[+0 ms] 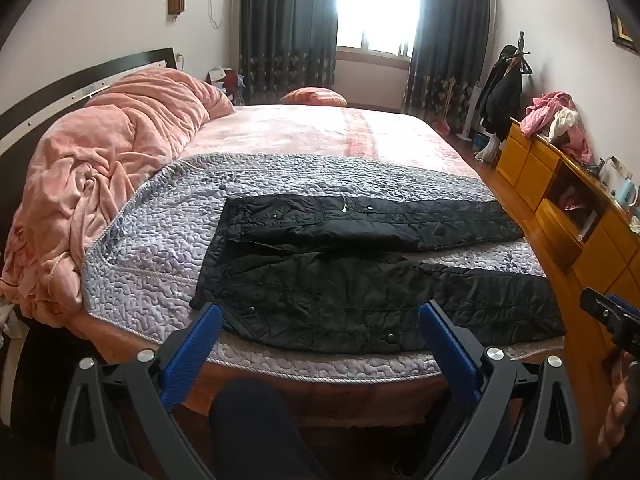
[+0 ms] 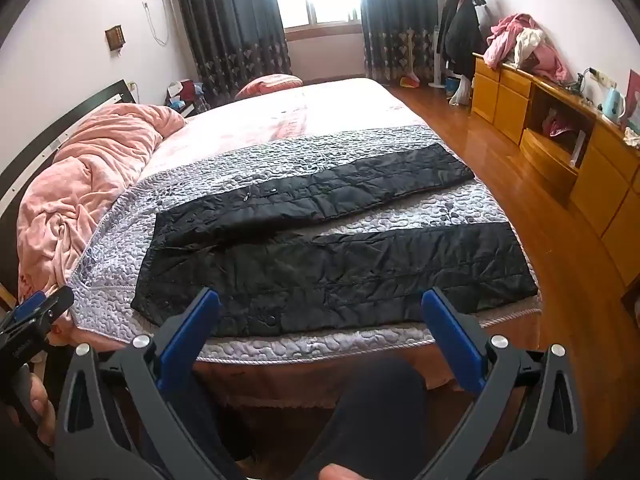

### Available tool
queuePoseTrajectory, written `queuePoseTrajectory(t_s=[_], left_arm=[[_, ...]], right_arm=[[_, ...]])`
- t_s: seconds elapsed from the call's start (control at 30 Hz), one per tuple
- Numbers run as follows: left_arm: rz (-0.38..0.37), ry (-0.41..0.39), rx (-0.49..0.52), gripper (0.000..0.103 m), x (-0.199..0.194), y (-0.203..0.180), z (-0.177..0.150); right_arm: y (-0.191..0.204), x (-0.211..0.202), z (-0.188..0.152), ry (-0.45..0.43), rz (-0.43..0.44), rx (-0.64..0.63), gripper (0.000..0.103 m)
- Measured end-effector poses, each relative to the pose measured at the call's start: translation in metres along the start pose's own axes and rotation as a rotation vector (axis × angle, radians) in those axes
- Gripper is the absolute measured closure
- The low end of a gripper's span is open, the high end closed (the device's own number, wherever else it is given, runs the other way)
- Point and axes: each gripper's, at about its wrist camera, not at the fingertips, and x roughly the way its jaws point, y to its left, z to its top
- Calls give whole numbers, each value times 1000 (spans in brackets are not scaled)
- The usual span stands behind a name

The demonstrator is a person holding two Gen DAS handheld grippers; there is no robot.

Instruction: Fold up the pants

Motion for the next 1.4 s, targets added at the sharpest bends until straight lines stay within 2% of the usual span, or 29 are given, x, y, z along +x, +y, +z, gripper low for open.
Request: queuePoseTrajectory(t_s=[0.17,0.5,0.6,1.4], left_arm=[[-2,-4,9,4,-1,-1,0],[-3,7,0,4,2,-2,-8],[-5,11,2,4,8,3,-6],[-13,36,6,4,14,1,-4]], right_arm=[[-9,3,-5,-13,10,5,2],[-2,7,-9,-2,-10,-2,2],[2,5,-1,5,-18,-8,2],[1,3,0,-6,-37,-19,2]])
